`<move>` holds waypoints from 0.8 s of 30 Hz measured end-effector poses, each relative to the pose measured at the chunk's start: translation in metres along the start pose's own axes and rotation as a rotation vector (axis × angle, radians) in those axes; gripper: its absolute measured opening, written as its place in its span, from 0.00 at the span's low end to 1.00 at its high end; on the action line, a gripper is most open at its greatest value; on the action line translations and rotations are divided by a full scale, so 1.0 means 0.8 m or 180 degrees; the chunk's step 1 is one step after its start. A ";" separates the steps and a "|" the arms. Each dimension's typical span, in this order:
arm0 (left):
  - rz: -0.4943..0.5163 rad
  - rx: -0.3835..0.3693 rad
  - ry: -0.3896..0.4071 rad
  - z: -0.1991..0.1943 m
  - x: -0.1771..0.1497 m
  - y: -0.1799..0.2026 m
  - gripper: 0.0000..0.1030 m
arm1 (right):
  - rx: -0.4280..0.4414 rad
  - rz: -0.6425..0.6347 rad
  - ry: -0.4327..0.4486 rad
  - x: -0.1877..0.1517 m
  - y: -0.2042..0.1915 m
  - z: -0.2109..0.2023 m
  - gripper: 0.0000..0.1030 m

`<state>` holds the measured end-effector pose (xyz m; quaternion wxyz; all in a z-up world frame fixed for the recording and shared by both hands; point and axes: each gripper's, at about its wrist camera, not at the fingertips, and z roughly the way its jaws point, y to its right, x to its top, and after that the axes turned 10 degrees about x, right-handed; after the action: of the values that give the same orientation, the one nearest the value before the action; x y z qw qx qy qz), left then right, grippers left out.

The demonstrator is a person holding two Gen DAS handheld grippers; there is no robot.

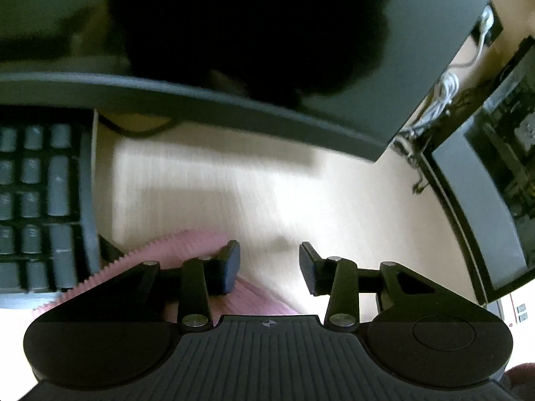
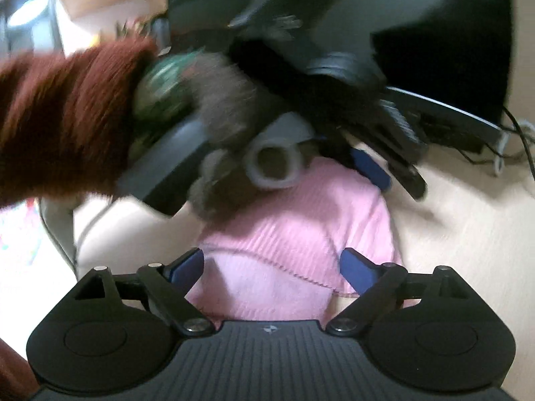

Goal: Fold clothes

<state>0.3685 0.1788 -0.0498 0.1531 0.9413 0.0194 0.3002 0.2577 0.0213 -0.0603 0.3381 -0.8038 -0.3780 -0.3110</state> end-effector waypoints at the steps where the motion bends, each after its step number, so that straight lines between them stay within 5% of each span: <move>1: -0.0013 -0.0001 0.0066 -0.010 0.000 0.000 0.53 | 0.0018 0.0129 0.0064 0.004 0.008 -0.012 0.87; 5: -0.0151 0.0026 0.0476 -0.087 -0.022 -0.006 0.76 | -0.0028 0.0493 0.0320 0.013 0.044 -0.057 0.89; 10: -0.0329 0.0570 0.0727 -0.154 -0.080 -0.026 0.76 | -0.0071 0.0903 0.0315 0.003 0.081 -0.046 0.84; 12: -0.0512 0.0647 0.0633 -0.159 -0.109 -0.039 0.76 | -0.0015 0.1135 0.0214 -0.006 0.088 -0.027 0.61; 15: -0.0699 0.0626 0.0426 -0.147 -0.136 -0.051 0.66 | 0.0093 0.1295 0.0149 -0.009 0.088 -0.015 0.41; 19: -0.0701 0.0662 0.0331 -0.131 -0.148 -0.050 0.63 | -0.0158 0.0909 -0.0115 0.005 0.074 -0.004 0.41; 21: -0.0655 0.0686 0.0329 -0.128 -0.148 -0.047 0.64 | -0.0349 0.0737 -0.0266 0.013 0.076 0.006 0.58; 24: -0.0585 0.0723 0.0326 -0.122 -0.147 -0.042 0.66 | -0.0532 0.0390 -0.0215 0.031 0.058 0.003 0.59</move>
<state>0.2182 0.2231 -0.0501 0.0712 0.9303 0.1471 0.3285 0.3094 0.0105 -0.0578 0.2753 -0.8608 -0.3121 -0.2929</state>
